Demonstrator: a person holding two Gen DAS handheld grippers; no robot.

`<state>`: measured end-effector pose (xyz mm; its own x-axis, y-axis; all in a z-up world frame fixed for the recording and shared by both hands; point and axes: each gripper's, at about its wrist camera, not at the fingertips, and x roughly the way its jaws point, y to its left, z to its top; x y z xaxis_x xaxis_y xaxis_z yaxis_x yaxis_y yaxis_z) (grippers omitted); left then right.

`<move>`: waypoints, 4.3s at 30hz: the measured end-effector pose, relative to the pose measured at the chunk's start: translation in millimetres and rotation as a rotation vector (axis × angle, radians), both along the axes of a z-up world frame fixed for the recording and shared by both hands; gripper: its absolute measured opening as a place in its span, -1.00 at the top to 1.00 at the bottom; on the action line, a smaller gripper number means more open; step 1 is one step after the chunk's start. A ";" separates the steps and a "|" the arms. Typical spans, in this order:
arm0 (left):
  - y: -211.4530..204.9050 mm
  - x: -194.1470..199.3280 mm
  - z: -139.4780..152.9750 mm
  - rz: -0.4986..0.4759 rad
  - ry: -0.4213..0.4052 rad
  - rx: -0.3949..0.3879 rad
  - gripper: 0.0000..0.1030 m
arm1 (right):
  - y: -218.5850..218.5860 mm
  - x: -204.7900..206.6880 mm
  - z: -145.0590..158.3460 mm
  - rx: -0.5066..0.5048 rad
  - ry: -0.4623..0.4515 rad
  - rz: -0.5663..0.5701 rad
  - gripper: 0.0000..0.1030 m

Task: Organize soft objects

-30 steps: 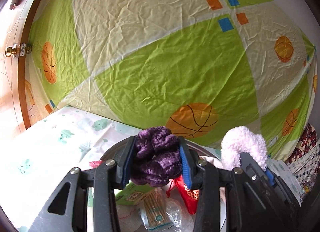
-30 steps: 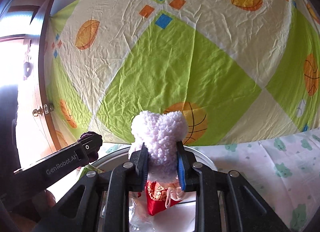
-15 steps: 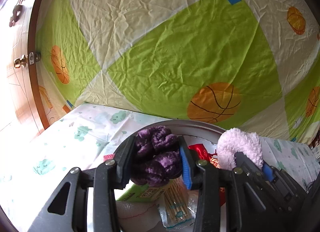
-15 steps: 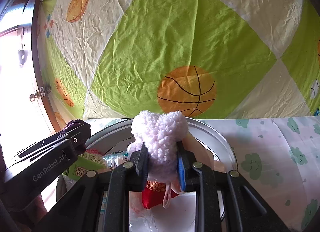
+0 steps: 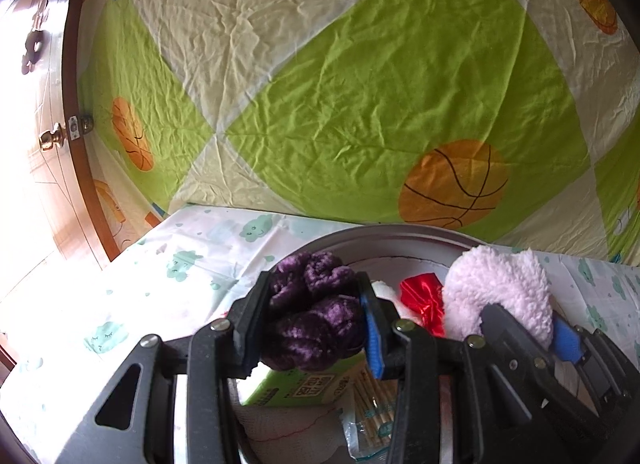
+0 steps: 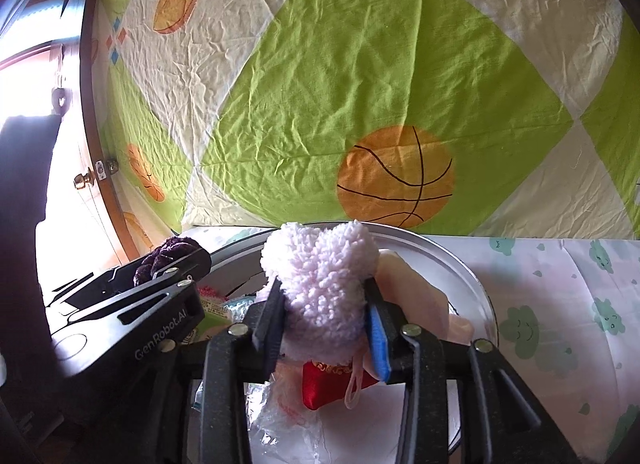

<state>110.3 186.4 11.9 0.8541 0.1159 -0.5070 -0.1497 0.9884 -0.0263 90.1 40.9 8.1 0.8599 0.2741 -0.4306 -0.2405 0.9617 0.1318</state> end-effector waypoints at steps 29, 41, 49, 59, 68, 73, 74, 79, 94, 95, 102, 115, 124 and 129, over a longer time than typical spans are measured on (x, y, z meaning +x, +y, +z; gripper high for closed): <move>13.1 8.2 -9.7 0.019 0.066 -0.069 0.02 | -20.7 -33.4 13.4 -0.038 -0.179 -0.131 -0.45; 15.1 8.7 -10.1 0.025 0.071 -0.068 0.08 | -15.5 -26.9 8.5 -0.111 -0.127 -0.155 -0.45; 13.8 6.4 -6.1 0.042 0.067 -0.036 -0.29 | -8.5 -6.8 -1.9 -0.167 -0.023 -0.169 -0.46; 39.4 -10.1 20.5 0.185 -0.058 0.067 -0.99 | 7.4 28.3 -9.5 -0.227 0.132 -0.117 -0.45; 40.9 -12.6 21.3 0.201 -0.074 0.073 -0.99 | 18.8 17.9 -0.8 -0.029 0.165 0.127 -0.45; 34.3 -12.4 13.9 0.183 -0.070 0.063 -0.99 | 6.1 -6.7 4.4 -0.097 -0.017 -0.047 -0.45; 31.8 -13.0 13.3 0.180 -0.076 0.069 -0.99 | 1.0 -11.1 4.5 -0.084 -0.043 -0.079 -0.46; 20.1 -20.7 12.0 0.170 -0.107 0.091 -0.99 | -19.3 -21.7 3.1 -0.055 -0.084 -0.122 -0.46; -9.1 -54.6 -5.5 0.111 -0.112 0.056 -0.99 | -45.8 -65.4 12.8 -0.029 -0.191 -0.181 -0.56; -11.4 -57.7 -5.9 0.109 -0.119 0.063 -0.99 | -47.3 -68.4 13.5 -0.025 -0.200 -0.183 -0.56; -27.1 -77.6 -6.9 0.102 -0.159 0.117 -0.99 | -50.5 -93.1 20.5 -0.026 -0.294 -0.209 -0.62; -33.5 -103.1 -0.4 0.086 -0.231 0.106 -0.99 | -49.2 -118.9 28.5 -0.047 -0.400 -0.222 -0.74; -32.7 -105.9 -0.4 0.075 -0.233 0.089 -0.99 | -46.3 -125.2 29.9 -0.065 -0.428 -0.224 -0.78; -34.3 -106.9 0.2 0.068 -0.234 0.093 -0.99 | -46.6 -125.5 29.6 -0.064 -0.426 -0.225 -0.81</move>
<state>3.3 152.1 12.1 0.9355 0.2139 -0.2812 -0.2165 0.9760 0.0224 -35.5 -5.7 37.7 0.9982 0.0459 -0.0374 -0.0458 0.9989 0.0056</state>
